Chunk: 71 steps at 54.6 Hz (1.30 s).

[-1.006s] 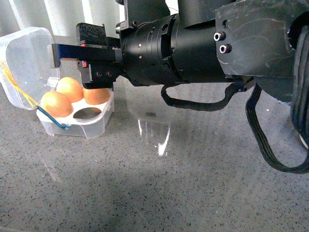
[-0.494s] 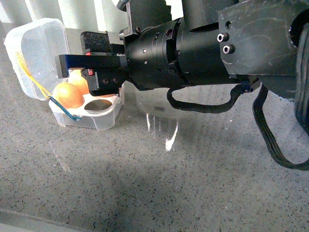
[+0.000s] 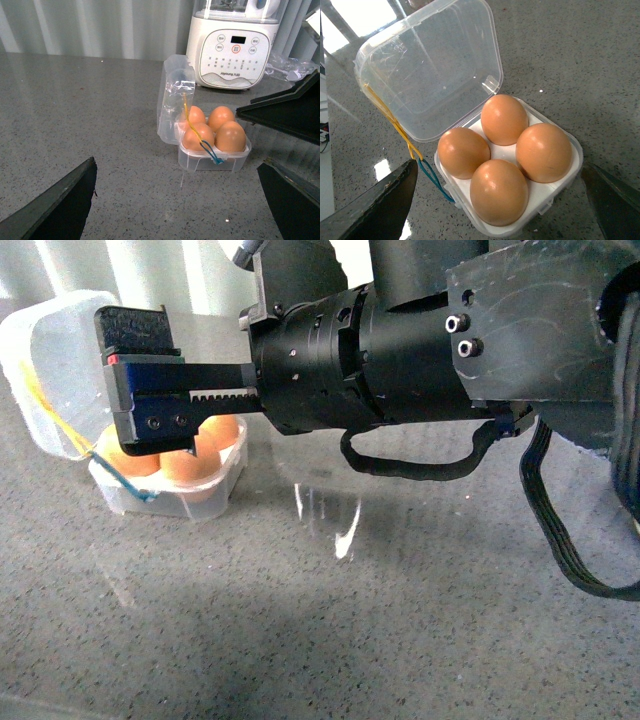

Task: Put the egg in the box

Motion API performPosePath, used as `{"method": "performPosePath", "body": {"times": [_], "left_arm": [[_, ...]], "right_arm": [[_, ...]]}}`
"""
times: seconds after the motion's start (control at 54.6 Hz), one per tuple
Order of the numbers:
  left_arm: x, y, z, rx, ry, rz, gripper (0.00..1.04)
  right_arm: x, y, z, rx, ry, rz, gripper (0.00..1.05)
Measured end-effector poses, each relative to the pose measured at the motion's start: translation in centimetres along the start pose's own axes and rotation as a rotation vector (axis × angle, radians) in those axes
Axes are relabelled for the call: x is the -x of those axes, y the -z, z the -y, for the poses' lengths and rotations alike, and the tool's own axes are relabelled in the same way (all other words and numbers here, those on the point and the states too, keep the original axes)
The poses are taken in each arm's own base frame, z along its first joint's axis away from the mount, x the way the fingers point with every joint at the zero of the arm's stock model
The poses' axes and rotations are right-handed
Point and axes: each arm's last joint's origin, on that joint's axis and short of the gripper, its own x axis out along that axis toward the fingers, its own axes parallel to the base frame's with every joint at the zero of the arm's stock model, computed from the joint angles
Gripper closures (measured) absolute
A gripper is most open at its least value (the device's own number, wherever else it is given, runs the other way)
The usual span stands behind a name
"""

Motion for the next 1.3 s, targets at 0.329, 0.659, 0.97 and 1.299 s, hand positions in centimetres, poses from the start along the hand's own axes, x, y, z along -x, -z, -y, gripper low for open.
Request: {"method": "performPosePath", "body": {"times": [0.329, 0.659, 0.97, 1.299], "left_arm": [[0.0, 0.0, 0.0, 0.000, 0.000, 0.000, 0.07], [0.0, 0.0, 0.0, 0.000, 0.000, 0.000, 0.07], [0.0, 0.0, 0.0, 0.000, -0.001, 0.001, 0.07], [0.0, 0.0, 0.0, 0.000, 0.000, 0.001, 0.07]], "right_arm": [[5.6, -2.0, 1.8, -0.013, 0.208, 0.109, 0.07], [15.3, -1.1, 7.3, -0.123, 0.748, 0.193, 0.07], [25.0, -0.3, 5.0, -0.001, 1.025, 0.471, 0.30], [27.2, 6.2, 3.0, 0.044, 1.044, 0.428, 0.86]]}}
